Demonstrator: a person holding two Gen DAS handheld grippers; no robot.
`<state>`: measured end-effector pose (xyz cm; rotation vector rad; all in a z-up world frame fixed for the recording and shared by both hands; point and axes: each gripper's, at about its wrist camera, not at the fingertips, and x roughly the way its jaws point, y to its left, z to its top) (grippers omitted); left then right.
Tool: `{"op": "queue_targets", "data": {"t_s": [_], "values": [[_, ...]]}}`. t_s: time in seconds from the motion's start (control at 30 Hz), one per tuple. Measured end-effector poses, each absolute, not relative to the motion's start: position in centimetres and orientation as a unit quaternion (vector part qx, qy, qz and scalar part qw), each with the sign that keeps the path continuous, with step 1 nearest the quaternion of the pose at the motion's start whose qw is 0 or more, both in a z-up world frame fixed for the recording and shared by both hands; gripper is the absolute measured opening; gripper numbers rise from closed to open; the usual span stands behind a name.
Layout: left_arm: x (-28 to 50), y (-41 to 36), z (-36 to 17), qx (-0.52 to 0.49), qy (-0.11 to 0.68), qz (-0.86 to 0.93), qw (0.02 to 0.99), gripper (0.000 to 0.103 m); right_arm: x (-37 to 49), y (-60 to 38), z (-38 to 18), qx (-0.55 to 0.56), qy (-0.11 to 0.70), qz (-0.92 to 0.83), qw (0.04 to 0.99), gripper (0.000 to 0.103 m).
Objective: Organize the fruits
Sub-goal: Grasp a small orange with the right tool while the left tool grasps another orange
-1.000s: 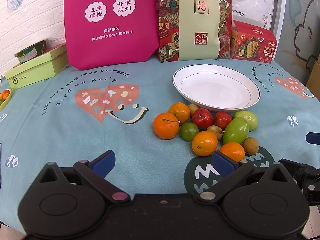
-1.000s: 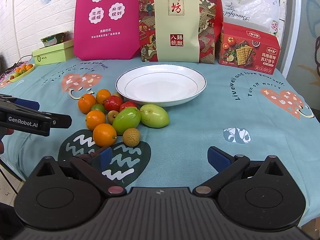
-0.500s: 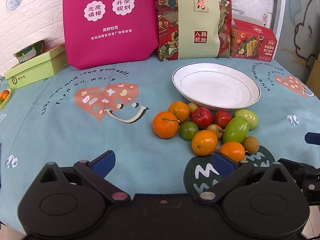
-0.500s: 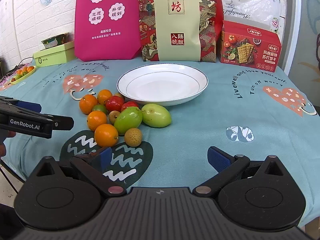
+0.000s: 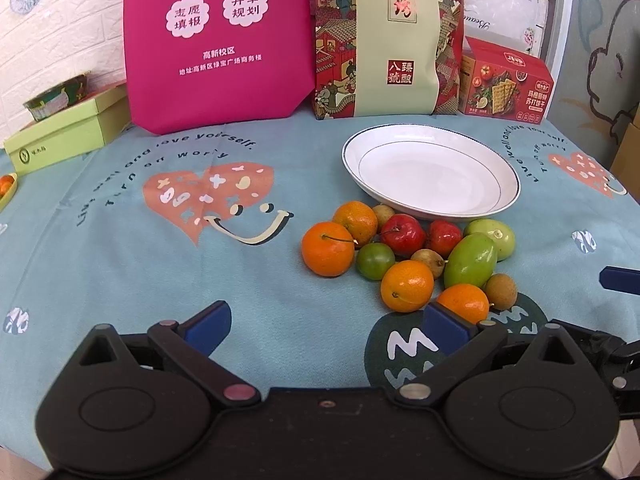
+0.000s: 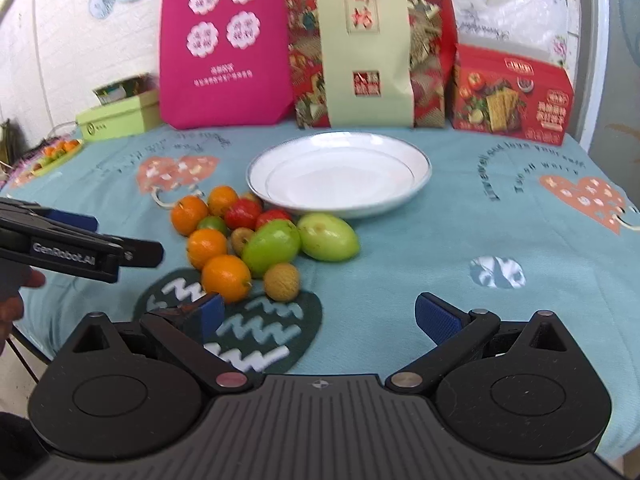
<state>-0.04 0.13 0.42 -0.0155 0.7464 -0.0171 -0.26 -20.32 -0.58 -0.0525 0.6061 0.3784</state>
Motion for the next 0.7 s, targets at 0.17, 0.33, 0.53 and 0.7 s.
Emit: {"op": "queue_targets", "data": {"t_s": [0.17, 0.33, 0.53, 0.7], "values": [[0.4, 0.8, 0.3, -0.031, 0.372, -0.021, 0.927, 0.103, -0.2, -17.8, -0.8, -0.062, 0.306, 0.244, 0.918, 0.103], [0.5, 1.7, 0.4, -0.044, 0.376, -0.025, 0.925, 0.103, 0.3, -15.3, -1.5, -0.078, 0.322, 0.286, 0.899, 0.103], [1.0, 1.9, 0.2, -0.057, 0.377, -0.066, 0.922, 0.103, 1.2, -14.8, -2.4, -0.071, 0.339, 0.281, 0.895, 0.093], [2.3, 1.2, 0.1, -0.066, 0.386, -0.091, 0.916, 0.103, 2.2, -14.9, -2.5, -0.044, 0.333, 0.272, 0.902, 0.079]]}}
